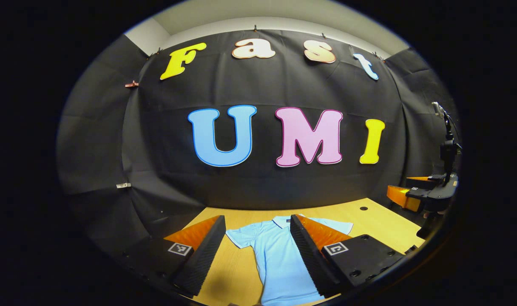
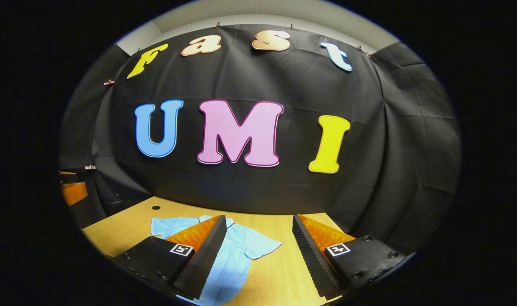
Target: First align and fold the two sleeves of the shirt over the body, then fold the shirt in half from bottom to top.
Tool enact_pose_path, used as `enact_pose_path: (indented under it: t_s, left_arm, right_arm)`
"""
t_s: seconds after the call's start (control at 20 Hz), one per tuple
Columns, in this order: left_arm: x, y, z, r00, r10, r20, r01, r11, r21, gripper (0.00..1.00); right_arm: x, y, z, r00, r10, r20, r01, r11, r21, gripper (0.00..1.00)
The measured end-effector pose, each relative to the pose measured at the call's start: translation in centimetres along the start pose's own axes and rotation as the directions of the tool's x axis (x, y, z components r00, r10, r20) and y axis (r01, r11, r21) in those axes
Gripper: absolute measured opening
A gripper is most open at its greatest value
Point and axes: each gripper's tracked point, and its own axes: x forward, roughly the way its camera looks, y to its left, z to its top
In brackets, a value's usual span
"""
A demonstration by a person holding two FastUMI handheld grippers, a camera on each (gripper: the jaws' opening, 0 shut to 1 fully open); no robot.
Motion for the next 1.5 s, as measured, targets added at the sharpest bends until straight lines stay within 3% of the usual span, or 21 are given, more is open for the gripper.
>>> enact_pose_path:
  t_s: [0.35, 0.85, 1.15, 1.5]
  left_arm:
    - [1.6, -0.2, -0.9, 0.998, 0.063, -0.022, -0.062, 0.998, 0.003, 0.96]
    - [2.9, -0.1, -3.3, 0.981, 0.151, -0.123, -0.153, 0.988, -0.008, 0.96]
    - [3.4, 0.2, -5.4, 0.961, 0.166, -0.222, -0.177, 0.984, -0.029, 0.97]
    - [4.9, 0.9, -5.7, 0.948, 0.187, -0.259, -0.195, 0.981, -0.007, 0.97]
  right_arm:
    - [5.5, -0.7, -3.6, 0.996, 0.057, -0.064, -0.059, 0.998, -0.034, 0.97]
    - [14.2, -4.4, -9.9, 0.981, 0.046, -0.187, -0.048, 0.999, -0.004, 0.97]
    - [18.7, -6.0, -16.5, 0.943, 0.026, -0.332, -0.012, 0.999, 0.046, 0.98]
    - [22.9, -6.2, -23.5, 0.893, 0.043, -0.449, -0.036, 0.999, 0.026, 0.97]
